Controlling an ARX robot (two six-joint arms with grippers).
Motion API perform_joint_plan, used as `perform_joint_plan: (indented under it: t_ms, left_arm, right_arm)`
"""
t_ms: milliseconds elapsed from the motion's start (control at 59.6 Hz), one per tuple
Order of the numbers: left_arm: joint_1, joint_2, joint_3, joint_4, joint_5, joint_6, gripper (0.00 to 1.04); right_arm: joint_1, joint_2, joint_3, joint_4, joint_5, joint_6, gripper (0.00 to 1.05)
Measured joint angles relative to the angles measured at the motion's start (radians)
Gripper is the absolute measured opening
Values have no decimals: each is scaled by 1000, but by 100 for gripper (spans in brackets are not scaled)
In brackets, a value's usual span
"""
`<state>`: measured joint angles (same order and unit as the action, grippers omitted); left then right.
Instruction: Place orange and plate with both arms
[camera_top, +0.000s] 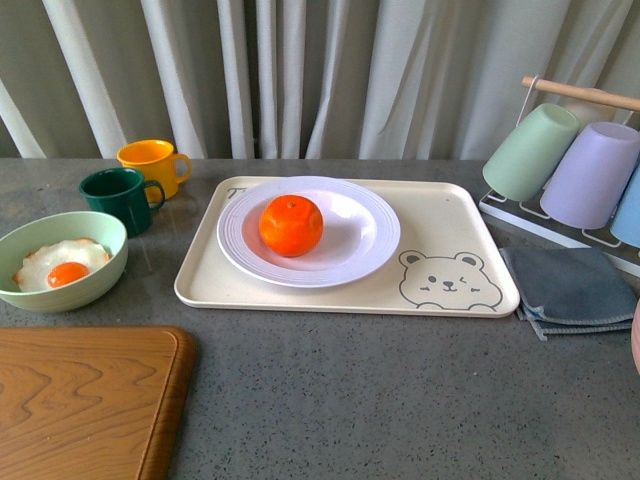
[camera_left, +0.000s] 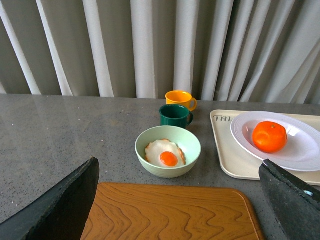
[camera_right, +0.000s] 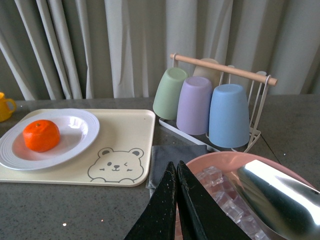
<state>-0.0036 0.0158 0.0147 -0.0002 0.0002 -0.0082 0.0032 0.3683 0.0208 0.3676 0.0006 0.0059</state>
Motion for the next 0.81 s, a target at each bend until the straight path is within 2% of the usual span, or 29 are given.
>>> perform_joint_plan:
  t_ms: [604, 705, 806]
  left_arm:
    - [0, 0, 0, 0, 0, 0, 96]
    - [0, 0, 0, 0, 0, 0, 96]
    - [0, 0, 0, 0, 0, 0, 96]
  right_arm:
    - [0, -191, 0, -189, 0, 0, 2]
    - [0, -311, 0, -342, 2, 0, 2]
    - [0, -359, 0, -364, 0, 0, 2]
